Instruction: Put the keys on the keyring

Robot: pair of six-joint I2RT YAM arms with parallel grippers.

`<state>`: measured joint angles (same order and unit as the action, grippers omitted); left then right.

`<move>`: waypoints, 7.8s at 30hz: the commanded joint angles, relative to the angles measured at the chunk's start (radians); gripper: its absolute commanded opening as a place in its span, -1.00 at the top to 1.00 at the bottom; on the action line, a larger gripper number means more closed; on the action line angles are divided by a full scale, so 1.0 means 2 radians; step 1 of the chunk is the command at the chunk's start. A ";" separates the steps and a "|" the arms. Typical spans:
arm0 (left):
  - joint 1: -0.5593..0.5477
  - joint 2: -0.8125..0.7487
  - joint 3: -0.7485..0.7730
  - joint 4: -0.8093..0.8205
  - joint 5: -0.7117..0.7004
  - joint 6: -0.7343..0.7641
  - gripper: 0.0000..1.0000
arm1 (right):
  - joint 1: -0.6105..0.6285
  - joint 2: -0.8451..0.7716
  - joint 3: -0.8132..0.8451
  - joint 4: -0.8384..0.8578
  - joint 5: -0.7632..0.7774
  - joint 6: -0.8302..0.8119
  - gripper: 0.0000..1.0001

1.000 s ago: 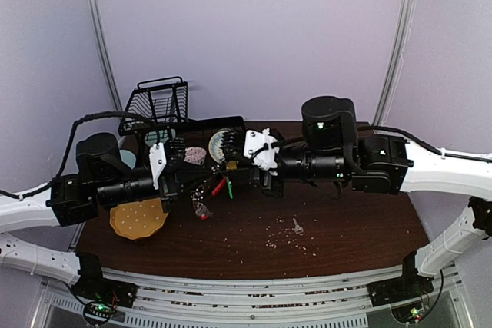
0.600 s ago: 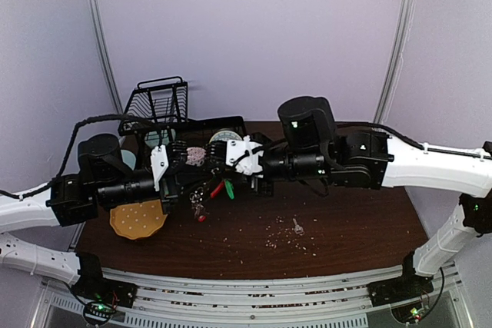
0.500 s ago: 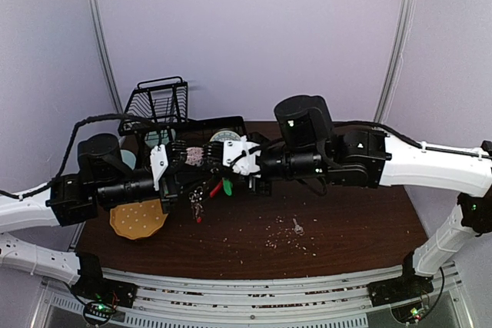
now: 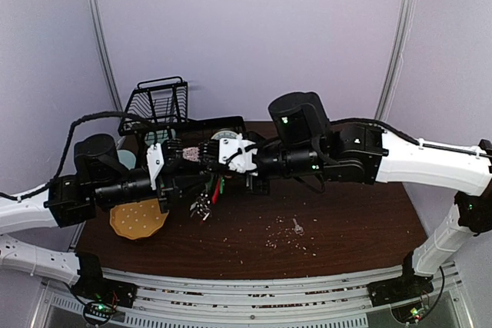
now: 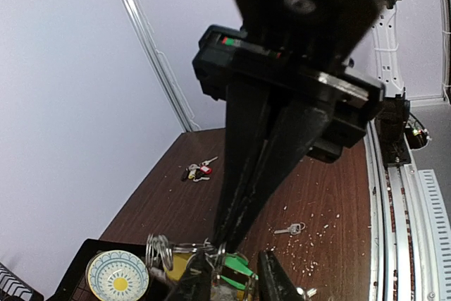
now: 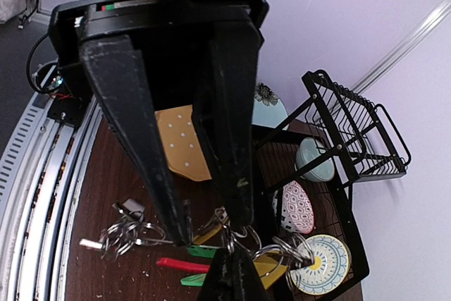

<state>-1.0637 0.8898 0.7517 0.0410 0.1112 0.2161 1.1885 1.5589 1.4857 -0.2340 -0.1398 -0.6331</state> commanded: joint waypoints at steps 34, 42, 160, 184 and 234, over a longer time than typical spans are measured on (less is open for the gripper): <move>0.003 0.047 -0.103 0.239 0.026 -0.111 0.97 | 0.025 -0.078 -0.232 0.454 -0.019 0.304 1.00; 0.001 0.052 -0.113 0.266 0.036 -0.119 1.00 | 0.025 -0.071 -0.254 0.504 0.026 0.336 1.00; -0.047 0.059 0.093 -0.103 -0.037 0.035 1.00 | -0.047 -0.028 -0.012 -0.077 -0.176 0.020 0.40; -0.047 0.059 0.092 -0.091 -0.008 0.038 1.00 | -0.043 0.004 0.011 -0.059 -0.165 0.040 0.79; -0.058 0.071 -0.023 0.119 0.002 -0.020 1.00 | -0.001 -0.007 -0.267 0.574 0.155 0.368 1.00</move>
<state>-1.1233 0.9985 0.7082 0.1879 -0.0441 0.1848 1.1980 1.5013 0.9504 0.7555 -0.0456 0.0803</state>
